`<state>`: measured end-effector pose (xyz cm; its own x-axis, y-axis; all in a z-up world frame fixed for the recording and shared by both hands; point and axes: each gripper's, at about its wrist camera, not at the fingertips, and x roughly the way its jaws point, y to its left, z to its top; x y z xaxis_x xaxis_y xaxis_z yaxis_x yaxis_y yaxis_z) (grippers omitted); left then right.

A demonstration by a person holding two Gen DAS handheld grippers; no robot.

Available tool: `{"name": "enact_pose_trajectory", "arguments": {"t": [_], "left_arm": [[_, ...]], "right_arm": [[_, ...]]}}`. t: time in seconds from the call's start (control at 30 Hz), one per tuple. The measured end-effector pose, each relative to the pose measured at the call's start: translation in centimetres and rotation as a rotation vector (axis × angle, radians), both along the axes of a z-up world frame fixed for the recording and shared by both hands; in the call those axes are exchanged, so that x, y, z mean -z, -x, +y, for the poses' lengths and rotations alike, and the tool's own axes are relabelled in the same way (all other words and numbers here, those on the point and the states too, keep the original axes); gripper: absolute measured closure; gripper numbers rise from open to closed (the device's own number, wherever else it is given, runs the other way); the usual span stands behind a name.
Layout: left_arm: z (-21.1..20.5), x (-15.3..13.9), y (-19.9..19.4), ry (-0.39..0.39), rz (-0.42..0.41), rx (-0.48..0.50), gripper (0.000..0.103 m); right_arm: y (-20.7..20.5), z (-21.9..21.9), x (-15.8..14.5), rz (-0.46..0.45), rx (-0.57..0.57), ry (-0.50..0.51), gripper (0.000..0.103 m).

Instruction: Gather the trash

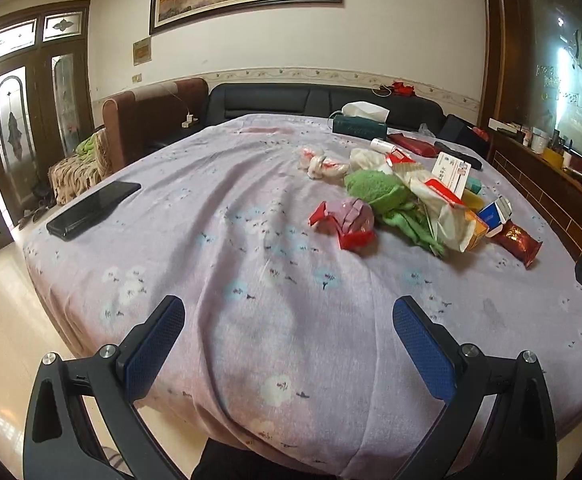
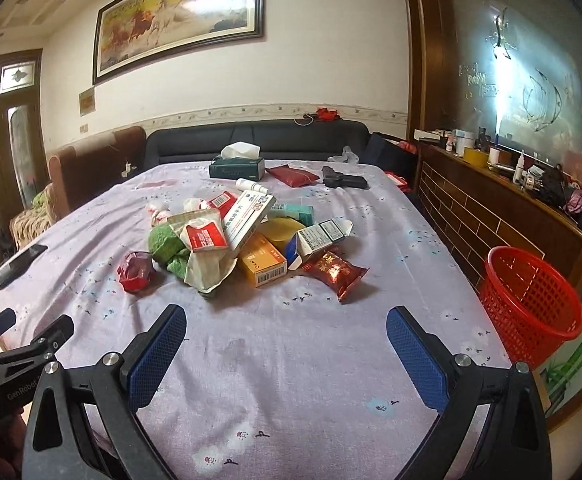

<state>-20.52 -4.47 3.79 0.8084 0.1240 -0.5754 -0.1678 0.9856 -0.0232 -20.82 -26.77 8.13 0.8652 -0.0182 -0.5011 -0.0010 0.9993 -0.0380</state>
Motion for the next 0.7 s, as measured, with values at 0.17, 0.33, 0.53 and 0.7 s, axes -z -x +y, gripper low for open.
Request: {"name": "enact_pose_trajectory", "arguments": {"t": [0.17,0.33,0.53,0.7], "left_arm": [[0.4,0.9,1.3,0.04,0.009,-0.014,0.0],[1.1,1.1,2.4,0.105,-0.019,0.005,0.0],[0.2,0.9,2.3,0.096,-0.033,0.065,0.0],[-0.3,0.8,2.4,0.08,-0.037,0.082,0.0]], "right_arm": [[0.1,0.0,0.2,0.013,0.012,0.006,0.001],[0.1,0.4,0.4,0.023,0.003,0.025,0.001],[-0.3,0.5,0.9,0.042,0.012,0.039,0.001],[-0.3,0.1,1.0,0.043,0.024,0.04,0.001]]}}
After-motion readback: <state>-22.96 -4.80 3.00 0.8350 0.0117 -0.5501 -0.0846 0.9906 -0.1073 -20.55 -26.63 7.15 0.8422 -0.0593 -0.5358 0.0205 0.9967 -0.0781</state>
